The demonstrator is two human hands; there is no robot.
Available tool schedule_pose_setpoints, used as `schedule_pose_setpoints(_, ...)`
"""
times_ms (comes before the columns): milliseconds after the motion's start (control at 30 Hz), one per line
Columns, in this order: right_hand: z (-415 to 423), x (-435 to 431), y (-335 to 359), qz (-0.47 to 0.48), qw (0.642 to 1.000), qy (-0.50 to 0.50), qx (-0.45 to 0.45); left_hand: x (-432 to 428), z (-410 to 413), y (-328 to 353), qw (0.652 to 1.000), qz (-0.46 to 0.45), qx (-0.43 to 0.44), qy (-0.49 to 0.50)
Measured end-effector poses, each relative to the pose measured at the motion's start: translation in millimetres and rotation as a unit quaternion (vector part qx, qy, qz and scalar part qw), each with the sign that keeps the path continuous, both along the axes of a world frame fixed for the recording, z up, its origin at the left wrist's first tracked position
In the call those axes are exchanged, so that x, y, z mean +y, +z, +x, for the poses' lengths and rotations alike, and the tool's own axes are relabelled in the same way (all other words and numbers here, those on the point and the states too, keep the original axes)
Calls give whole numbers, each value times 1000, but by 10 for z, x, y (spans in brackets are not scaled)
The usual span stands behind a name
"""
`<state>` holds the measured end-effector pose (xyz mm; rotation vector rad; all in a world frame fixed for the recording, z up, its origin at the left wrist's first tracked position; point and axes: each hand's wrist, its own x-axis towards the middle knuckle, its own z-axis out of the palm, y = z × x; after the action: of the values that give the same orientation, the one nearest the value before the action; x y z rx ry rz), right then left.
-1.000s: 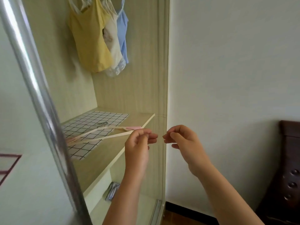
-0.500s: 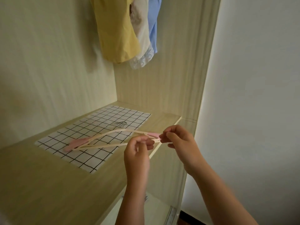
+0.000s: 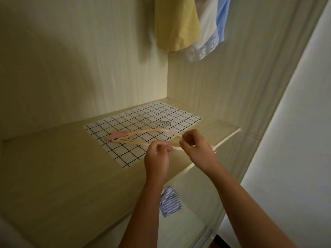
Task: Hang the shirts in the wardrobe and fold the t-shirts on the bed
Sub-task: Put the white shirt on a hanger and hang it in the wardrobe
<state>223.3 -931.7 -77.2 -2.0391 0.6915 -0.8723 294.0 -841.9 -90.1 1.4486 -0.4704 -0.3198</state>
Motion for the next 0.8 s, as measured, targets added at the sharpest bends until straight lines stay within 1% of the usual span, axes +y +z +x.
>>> schedule_pose_setpoints(100,70,-96,-59,-32,999,21,37,-80,66,-93,1000,25,-14,6)
schedule_pose_setpoints(200,144,-238,-151,-77,993,34,85,-165,91,-237,999,43,2,17)
schedule_pose_setpoints(300,227,-375,-241,-110,986,40,119,-239,99,-368,997,71,0,28)
schedule_pose_setpoints(400,316,-479,-312,-151,976,48,150,-259,178,-384,998,44,30,19)
schedule_pose_setpoints(467,379,-551,-344,-190,963,53,185,-247,238,-384,998,17,55,23)
schedule_pose_setpoints(567,497,-666,-388,-233,937,55,256,-259,252,-437,998,19,52,26)
schedule_pose_setpoints(633,577,-734,-417,-241,924,59,291,-282,239,-472,999,32,35,23)
schedule_pose_setpoints(800,721,-854,-473,-232,913,65,329,-284,254,-484,999,28,29,25)
